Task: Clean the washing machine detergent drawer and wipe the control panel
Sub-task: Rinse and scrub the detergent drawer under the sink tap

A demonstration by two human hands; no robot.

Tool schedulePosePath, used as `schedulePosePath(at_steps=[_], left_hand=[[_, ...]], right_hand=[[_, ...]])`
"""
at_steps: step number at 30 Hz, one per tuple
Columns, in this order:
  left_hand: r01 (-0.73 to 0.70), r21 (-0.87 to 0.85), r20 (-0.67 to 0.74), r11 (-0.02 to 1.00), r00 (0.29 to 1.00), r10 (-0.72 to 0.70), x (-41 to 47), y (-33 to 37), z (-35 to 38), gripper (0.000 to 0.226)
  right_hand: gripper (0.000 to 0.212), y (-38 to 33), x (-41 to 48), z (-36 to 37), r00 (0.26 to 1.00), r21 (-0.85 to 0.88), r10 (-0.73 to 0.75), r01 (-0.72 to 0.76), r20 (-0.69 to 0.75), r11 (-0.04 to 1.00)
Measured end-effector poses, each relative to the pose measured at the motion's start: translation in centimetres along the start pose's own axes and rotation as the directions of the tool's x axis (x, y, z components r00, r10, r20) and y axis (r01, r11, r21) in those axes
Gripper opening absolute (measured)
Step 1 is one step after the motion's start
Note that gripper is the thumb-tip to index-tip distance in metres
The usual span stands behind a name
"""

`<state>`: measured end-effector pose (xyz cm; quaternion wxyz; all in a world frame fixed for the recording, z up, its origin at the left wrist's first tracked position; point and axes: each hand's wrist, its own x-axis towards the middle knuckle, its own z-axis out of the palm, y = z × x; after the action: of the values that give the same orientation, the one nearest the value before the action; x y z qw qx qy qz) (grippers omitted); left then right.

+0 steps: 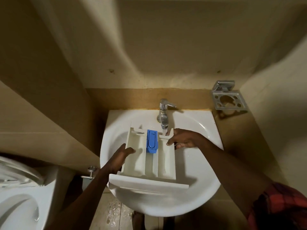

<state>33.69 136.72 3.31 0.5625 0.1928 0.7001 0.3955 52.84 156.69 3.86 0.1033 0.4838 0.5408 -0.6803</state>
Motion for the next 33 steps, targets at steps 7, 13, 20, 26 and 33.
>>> schedulePosePath(at_steps=[7,13,20,26,33], left_hand=[[-0.008,0.132,-0.008,0.991,1.0,0.009,0.8,0.8,0.7,0.037],[-0.058,0.07,-0.045,0.996,0.997,0.061,1.3,-0.2,1.5,0.042],[-0.148,0.102,-0.249,0.984,0.954,0.169,2.0,0.0,1.7,0.032],[-0.136,0.17,-0.31,0.976,0.933,0.183,2.1,0.8,0.9,0.031],[-0.116,0.277,-0.294,0.954,0.935,0.199,1.8,2.5,0.9,0.039]], right_hand=[[0.023,-0.3,1.2,-0.6,0.957,-0.057,-0.18,0.172,-0.226,0.984],[0.016,-0.4,1.2,0.1,0.814,-0.438,-0.38,0.175,-0.44,0.882],[0.103,3.5,2.0,2.9,0.87,-0.587,-0.363,0.109,-0.334,0.802],[0.074,5.0,2.0,2.6,0.843,-0.477,-0.408,0.213,-0.352,0.852],[0.048,1.2,3.4,0.8,0.64,-0.433,-0.433,0.17,-0.635,0.885]])
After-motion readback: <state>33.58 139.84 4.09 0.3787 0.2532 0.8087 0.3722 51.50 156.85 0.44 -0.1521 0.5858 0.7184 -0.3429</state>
